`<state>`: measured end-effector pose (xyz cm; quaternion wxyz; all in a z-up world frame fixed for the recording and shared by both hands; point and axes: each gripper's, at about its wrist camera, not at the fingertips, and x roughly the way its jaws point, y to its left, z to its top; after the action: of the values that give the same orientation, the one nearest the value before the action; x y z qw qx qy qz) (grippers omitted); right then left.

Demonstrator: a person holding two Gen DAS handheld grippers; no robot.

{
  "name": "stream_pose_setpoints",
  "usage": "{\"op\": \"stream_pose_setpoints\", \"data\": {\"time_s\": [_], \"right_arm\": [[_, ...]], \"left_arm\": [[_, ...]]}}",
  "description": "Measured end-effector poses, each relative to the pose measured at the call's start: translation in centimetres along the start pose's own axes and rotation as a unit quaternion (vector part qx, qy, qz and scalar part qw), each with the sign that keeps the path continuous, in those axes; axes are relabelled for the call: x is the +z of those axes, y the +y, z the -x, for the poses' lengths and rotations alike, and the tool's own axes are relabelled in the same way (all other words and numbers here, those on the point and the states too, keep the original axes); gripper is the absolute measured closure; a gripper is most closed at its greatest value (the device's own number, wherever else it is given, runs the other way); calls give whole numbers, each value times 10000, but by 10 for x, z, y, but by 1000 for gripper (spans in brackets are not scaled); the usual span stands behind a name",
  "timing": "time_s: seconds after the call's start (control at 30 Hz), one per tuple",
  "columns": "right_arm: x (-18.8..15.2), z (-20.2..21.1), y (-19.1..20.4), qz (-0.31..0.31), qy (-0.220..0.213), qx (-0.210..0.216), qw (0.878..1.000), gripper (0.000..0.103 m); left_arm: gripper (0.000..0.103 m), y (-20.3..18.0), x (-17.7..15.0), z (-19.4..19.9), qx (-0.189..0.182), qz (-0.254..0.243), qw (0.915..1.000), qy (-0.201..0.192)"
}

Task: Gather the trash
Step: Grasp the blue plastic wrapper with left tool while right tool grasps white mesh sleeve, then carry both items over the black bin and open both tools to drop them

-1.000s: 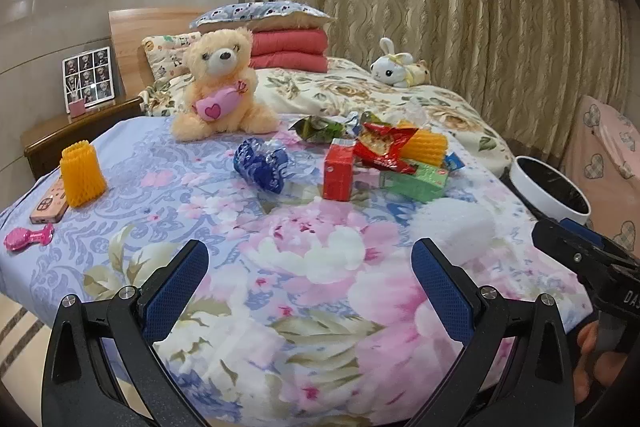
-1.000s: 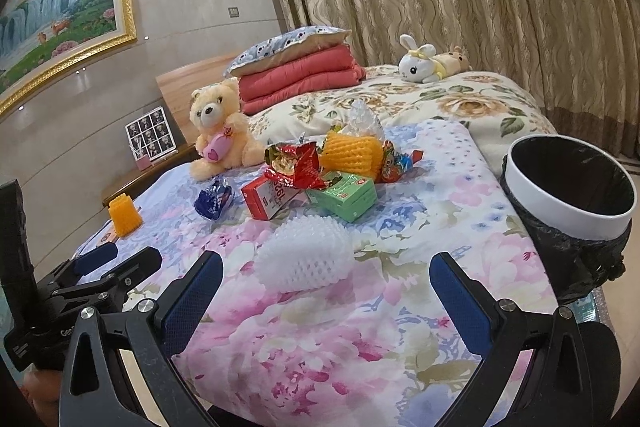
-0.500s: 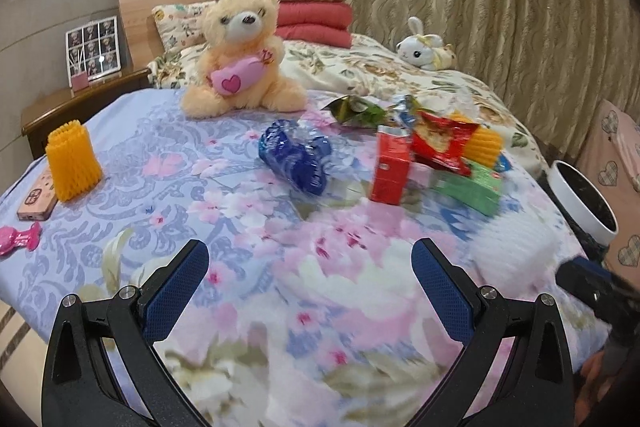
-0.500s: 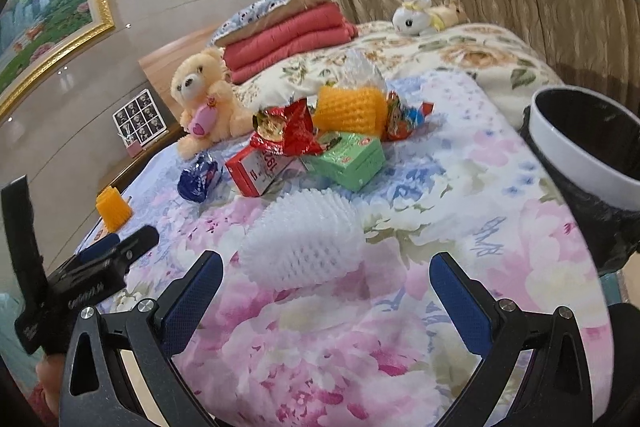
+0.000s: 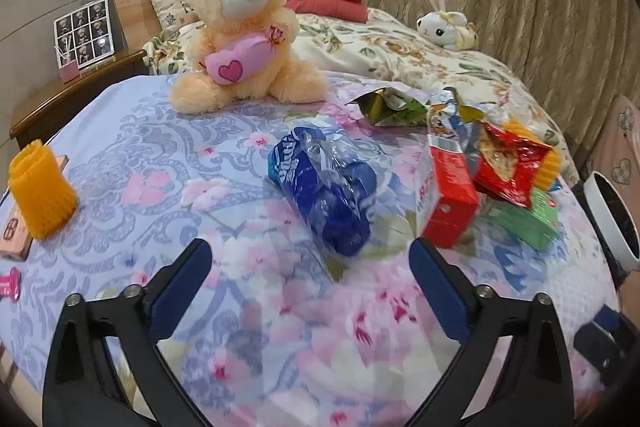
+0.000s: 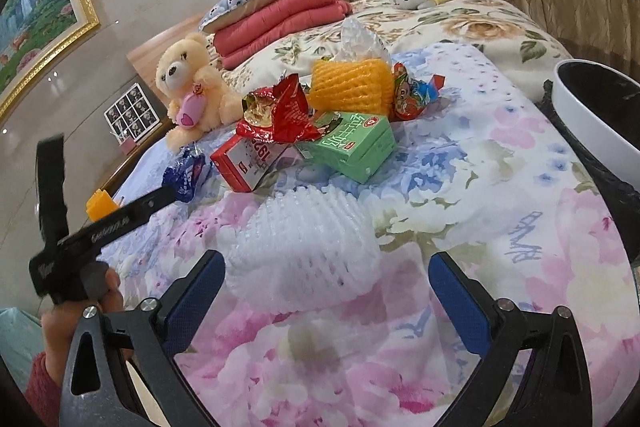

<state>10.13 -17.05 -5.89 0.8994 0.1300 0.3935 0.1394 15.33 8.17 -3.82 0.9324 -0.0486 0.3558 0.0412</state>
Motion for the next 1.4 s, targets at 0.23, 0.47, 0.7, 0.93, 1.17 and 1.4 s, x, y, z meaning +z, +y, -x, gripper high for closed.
{"op": "stream_pose_setpoints", "data": {"time_s": [0.23,0.47,0.7,0.93,1.17,1.4], "right_arm": [[1,-8,-4,-33,127,151,9998,26],[2,-3,-8,-8,100,325,9994,67],[2,11,-18,-18,-31,359,9993,74],[4,30,-39,-177,-167,338,9991,75],[5,54,-66,-342,-369,195,9985,75],[10,76,-96,-539,-577,-9,9969,75]], "left_arm": [[63,-3,7,-25,-167,35,9988,461],[87,-2,-4,-8,-266,58,9993,248],[89,-19,-28,19,-440,-58,9987,268],[89,-48,-45,51,-801,-197,9963,232],[89,-97,-52,69,-1291,-621,9894,214],[89,-145,-49,70,-1687,-1004,9802,242]]}}
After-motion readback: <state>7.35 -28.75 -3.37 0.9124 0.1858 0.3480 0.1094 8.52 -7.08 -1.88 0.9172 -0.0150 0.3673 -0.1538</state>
